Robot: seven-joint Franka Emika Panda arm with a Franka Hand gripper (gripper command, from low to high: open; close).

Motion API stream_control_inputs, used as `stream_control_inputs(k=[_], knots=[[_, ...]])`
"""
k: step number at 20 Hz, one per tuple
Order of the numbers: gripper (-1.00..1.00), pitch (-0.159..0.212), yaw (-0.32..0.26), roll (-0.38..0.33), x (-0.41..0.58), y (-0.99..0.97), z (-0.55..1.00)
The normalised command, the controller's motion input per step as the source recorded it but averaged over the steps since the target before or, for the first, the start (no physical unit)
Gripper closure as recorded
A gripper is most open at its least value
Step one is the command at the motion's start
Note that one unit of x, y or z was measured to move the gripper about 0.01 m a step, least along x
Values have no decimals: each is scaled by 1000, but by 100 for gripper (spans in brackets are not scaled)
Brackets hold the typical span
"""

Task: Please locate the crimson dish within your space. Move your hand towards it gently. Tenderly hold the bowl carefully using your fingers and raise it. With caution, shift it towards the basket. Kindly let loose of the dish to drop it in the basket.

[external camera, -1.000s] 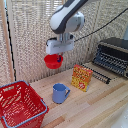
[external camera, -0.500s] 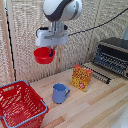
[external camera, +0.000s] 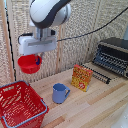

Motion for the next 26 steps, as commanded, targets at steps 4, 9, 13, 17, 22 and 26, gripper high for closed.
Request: stream_control_inputs(k=[4, 9, 13, 17, 22, 26], knots=[[100, -9, -21, -107, -89, 859, -564], [100, 0, -80, -26, 7, 443, -525], [-100, -37, -81, 5, 121, -6, -31], [-100, 0, -5, 46, 165, -170, 508], [-100, -66, -9, 62, 231, -137, 714], [-100, -181, -7, 33, 297, -89, 479]])
